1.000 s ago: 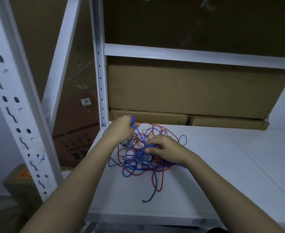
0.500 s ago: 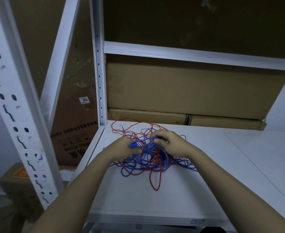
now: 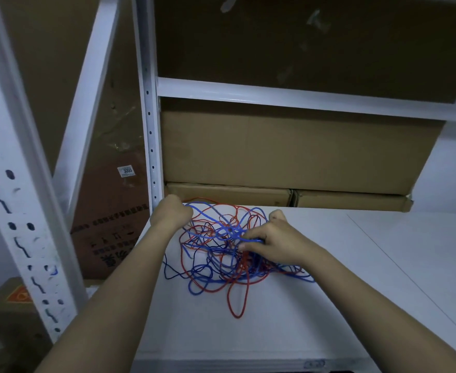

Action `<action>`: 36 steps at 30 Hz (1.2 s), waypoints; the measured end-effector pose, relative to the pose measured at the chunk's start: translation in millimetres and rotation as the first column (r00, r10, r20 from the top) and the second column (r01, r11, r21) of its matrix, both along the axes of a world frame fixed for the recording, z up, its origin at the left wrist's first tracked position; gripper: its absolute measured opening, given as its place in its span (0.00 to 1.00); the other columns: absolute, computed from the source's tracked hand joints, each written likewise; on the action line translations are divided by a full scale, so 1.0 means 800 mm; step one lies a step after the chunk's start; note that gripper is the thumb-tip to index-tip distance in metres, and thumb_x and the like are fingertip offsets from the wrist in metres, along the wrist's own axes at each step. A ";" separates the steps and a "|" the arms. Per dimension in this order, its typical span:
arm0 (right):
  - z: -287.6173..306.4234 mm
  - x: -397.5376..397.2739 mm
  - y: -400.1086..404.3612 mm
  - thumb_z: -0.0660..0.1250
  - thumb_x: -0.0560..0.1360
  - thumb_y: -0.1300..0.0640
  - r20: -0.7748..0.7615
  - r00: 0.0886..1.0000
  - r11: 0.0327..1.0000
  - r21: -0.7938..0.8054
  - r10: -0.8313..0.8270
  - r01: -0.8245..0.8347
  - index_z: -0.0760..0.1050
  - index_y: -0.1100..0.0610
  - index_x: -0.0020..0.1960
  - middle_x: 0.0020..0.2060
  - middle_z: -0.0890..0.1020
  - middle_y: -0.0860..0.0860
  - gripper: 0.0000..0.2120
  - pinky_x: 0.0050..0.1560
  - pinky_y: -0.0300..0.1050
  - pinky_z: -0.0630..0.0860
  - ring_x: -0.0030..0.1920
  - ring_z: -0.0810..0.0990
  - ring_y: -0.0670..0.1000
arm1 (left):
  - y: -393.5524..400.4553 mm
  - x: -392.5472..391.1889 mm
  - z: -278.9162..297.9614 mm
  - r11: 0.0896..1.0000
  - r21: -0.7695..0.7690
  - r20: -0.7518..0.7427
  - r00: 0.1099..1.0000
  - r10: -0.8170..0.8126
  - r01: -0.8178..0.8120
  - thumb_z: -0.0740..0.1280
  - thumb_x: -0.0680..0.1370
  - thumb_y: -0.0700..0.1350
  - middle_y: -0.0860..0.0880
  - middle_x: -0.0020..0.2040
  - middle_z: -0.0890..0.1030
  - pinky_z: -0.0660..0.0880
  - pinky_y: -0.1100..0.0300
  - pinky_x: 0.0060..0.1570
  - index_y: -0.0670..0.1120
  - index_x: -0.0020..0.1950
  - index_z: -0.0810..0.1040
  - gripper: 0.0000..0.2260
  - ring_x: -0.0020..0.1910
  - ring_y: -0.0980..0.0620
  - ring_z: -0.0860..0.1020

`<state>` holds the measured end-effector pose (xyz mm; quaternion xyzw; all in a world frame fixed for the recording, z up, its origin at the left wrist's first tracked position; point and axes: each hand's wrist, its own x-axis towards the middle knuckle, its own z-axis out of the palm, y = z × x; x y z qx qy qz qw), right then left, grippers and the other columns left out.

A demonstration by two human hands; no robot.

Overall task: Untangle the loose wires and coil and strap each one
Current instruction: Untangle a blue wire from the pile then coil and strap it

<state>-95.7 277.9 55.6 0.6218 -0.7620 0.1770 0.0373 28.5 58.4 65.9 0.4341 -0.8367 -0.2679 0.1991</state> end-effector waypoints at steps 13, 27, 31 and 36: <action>-0.032 0.009 -0.015 0.48 0.82 0.46 -0.413 0.778 0.875 -0.111 -0.472 0.472 0.70 0.53 0.61 0.48 0.83 0.54 0.17 0.53 0.49 0.63 0.47 0.80 0.58 | 0.015 -0.004 0.021 0.978 0.056 -0.066 0.978 -0.199 0.203 0.67 0.76 0.40 0.43 0.35 0.68 0.65 0.55 0.36 0.44 0.35 0.63 0.15 0.38 0.43 0.71; 0.002 0.002 -0.037 0.61 0.78 0.42 -0.084 0.825 0.819 -0.216 -0.558 0.532 0.74 0.57 0.35 0.33 0.80 0.56 0.21 0.35 0.46 0.62 0.39 0.79 0.59 | 0.054 0.001 0.039 0.940 -0.085 -0.257 0.904 -0.341 0.330 0.65 0.77 0.40 0.48 0.30 0.65 0.57 0.58 0.28 0.45 0.34 0.63 0.15 0.29 0.50 0.63; 0.014 -0.007 -0.036 0.61 0.79 0.48 0.004 0.831 0.739 -0.456 -0.556 0.496 0.77 0.60 0.36 0.30 0.80 0.60 0.19 0.39 0.50 0.68 0.34 0.77 0.64 | 0.059 0.000 0.034 0.958 -0.115 -0.261 0.923 -0.285 0.263 0.64 0.77 0.40 0.48 0.31 0.67 0.57 0.56 0.28 0.45 0.35 0.63 0.13 0.29 0.51 0.64; 0.013 -0.014 -0.040 0.57 0.81 0.57 0.208 0.831 0.724 -0.413 -0.516 0.552 0.70 0.56 0.68 0.40 0.82 0.59 0.16 0.36 0.50 0.67 0.41 0.78 0.64 | 0.068 -0.007 0.029 0.941 -0.118 -0.283 0.897 -0.339 0.318 0.63 0.79 0.44 0.43 0.37 0.74 0.63 0.56 0.34 0.39 0.45 0.72 0.08 0.37 0.44 0.72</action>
